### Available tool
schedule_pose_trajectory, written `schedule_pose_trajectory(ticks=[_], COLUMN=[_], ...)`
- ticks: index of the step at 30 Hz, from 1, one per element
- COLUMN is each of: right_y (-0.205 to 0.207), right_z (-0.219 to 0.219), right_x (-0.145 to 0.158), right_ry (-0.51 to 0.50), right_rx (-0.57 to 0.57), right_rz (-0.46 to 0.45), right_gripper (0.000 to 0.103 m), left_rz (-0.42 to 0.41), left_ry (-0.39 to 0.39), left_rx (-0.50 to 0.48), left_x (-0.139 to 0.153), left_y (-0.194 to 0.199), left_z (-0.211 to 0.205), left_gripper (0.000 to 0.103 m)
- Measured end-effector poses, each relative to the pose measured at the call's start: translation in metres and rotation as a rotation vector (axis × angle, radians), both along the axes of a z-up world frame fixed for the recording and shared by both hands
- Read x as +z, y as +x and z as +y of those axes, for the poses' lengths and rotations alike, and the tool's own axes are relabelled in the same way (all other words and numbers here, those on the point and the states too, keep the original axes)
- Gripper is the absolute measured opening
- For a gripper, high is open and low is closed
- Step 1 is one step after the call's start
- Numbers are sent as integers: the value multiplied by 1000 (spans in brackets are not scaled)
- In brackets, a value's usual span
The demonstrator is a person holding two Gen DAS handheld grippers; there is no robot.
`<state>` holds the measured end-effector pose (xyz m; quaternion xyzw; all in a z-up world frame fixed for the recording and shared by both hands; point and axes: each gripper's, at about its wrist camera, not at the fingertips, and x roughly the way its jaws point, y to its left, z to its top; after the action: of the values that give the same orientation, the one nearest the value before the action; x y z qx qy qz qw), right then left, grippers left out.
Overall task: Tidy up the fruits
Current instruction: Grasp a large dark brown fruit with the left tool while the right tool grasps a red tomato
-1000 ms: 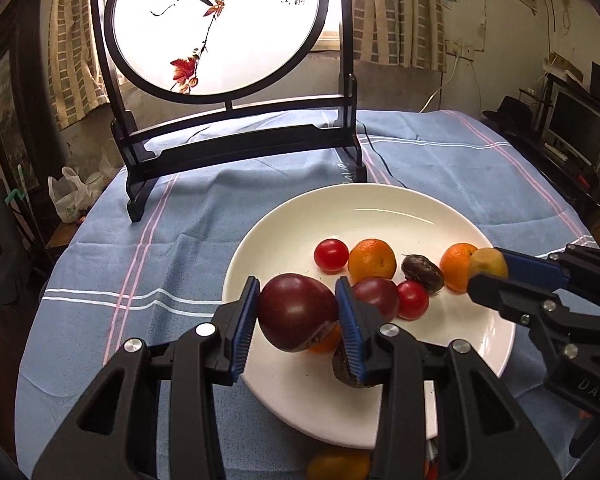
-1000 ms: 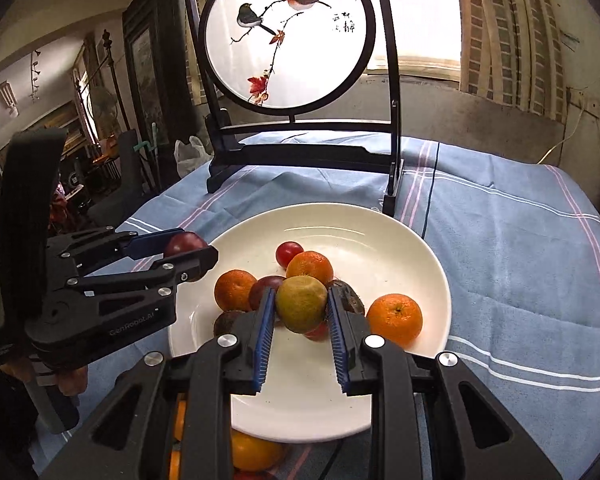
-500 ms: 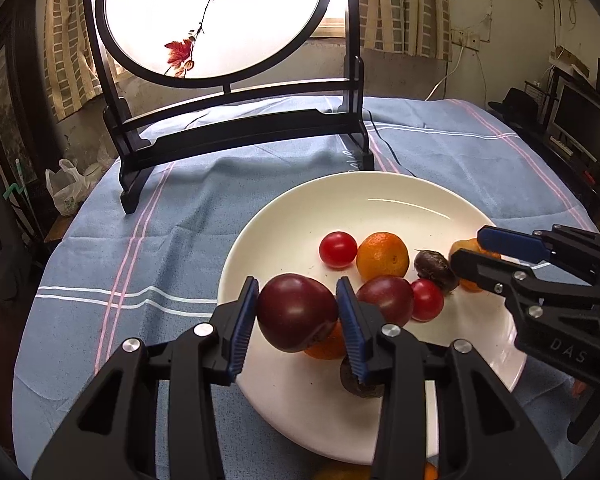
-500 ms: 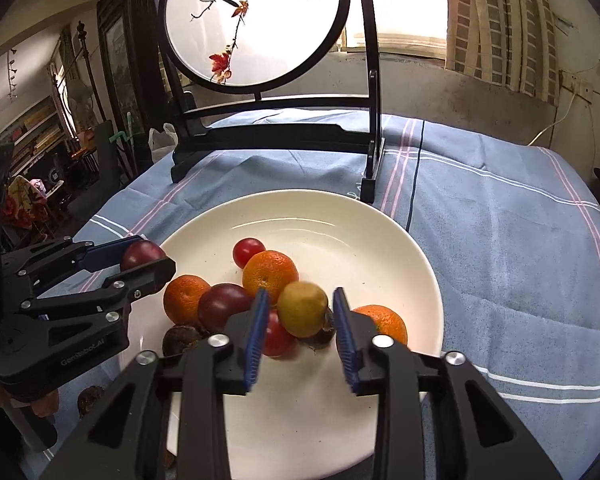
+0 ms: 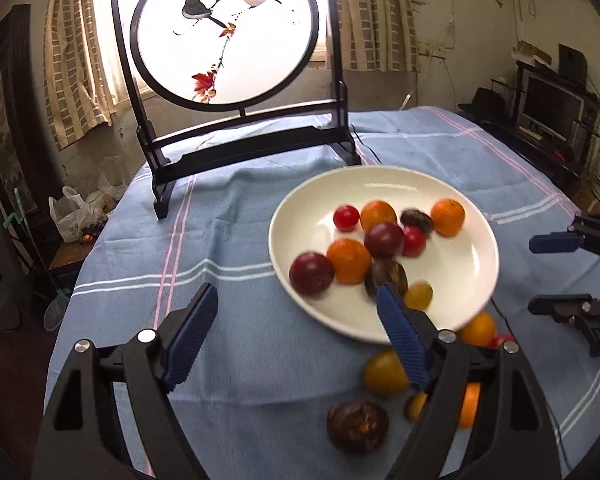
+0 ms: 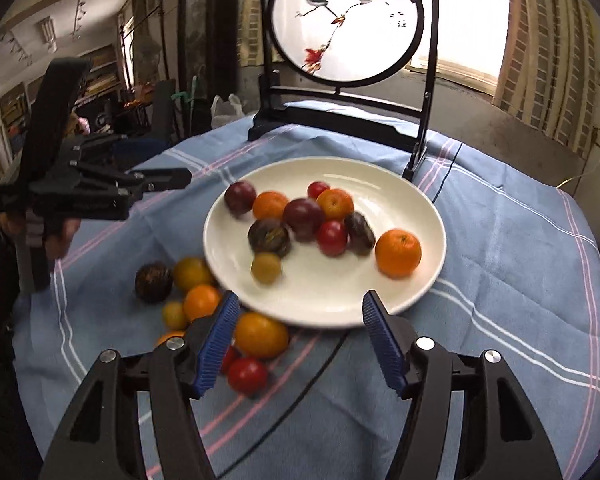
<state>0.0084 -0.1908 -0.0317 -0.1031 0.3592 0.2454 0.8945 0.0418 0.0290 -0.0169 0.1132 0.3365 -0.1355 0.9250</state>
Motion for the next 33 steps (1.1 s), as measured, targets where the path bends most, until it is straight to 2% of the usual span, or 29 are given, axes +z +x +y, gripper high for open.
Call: schedule_pose_trajectory(ticks=[3, 7, 11, 12, 13, 16, 19, 22, 24, 25, 29, 33], right_y=[-17, -22, -17, -15, -15, -16, -20, -21, -22, -22, -27, -27], right_z=[6, 16, 29, 32, 35, 33, 23, 10, 6, 5, 6, 5], right_x=[-19, -40, -50, -52, -54, -52, -43, -35, -34, -34, -32, -18], right_ry=[-65, -123, -151, -155, -165, -155, -127, -103, -94, -93, -84, -67], right_rx=[48, 92, 128, 136, 137, 137, 117, 84, 71, 69, 69, 57], right_rz=[50, 96, 112, 119, 118, 121, 115, 106, 102, 101, 90, 52], right_gripper=[63, 48, 41, 32, 29, 28, 28, 28, 28, 28, 28, 28], left_rz=[45, 92, 142, 148, 153, 164, 201, 237, 264, 267, 220, 111], left_ry=[15, 71, 81, 88, 92, 83, 78, 41, 5, -2, 34, 24], left_rx=[-80, -125, -169, -173, -179, -189, -208, -208, -205, -203, -210, -187], left_x=[-17, -42, -57, -60, -63, -68, -74, -80, -80, -79, -70, -35], left_y=[-30, -53, -55, -53, -52, -44, -35, -27, -23, -23, -35, -44], left_z=[10, 16, 12, 8, 5, -3, -9, -10, -8, -8, -13, -12], left_gripper=[79, 79, 79, 79, 79, 78, 54, 54, 47, 44, 43, 43])
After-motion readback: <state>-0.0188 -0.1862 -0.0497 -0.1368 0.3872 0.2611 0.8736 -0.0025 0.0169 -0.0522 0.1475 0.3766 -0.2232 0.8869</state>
